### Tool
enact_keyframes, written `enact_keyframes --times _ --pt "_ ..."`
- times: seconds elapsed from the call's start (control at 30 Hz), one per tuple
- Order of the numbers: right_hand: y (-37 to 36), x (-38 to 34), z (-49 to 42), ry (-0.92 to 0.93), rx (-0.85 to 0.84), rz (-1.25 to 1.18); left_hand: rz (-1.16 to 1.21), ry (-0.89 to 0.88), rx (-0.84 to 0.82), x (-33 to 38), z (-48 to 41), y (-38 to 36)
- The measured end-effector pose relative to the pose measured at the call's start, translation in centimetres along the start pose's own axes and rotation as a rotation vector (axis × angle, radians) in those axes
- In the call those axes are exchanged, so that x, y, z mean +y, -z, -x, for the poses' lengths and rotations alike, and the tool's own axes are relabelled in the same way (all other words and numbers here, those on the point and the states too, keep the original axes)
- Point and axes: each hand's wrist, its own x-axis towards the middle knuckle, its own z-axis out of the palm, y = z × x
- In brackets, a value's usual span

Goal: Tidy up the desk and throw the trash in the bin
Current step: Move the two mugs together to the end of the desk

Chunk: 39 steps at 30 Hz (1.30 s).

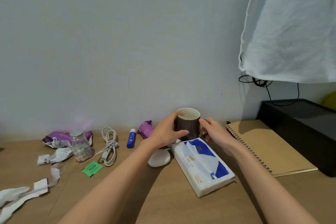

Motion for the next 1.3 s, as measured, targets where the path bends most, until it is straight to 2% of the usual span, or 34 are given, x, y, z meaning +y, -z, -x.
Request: enact_keyframes --times 0.3,0.57,0.7,0.87,1.07,1.3 --pt "-0.1 -2.7 1.8 0.154 0.099 -0.014 0.091 -0.055 0.154 1.7 1.1 1.9" --pt "-0.5 -10.3 7.9 0.372 0.114 -0.109 0.177 -0.227 0.407 5.6 7.9 9.4" --pt "-3.5 -13.9 10.6 0.417 0.028 -0.235 0.181 -0.237 0.497 6.0 13.4 13.9" --pt "-10.3 -17.3 13.3 0.414 -0.167 -0.300 0.089 -0.179 0.598 3.6 21.0 19.5" --pt "-20.5 -21.2 15.0 0.404 -0.351 -0.321 0.059 -0.038 0.751 -1.6 28.9 25.4" --pt "-32.1 -24.9 13.0 0.356 -0.511 -0.357 0.108 0.100 0.906 -8.9 33.1 30.5"
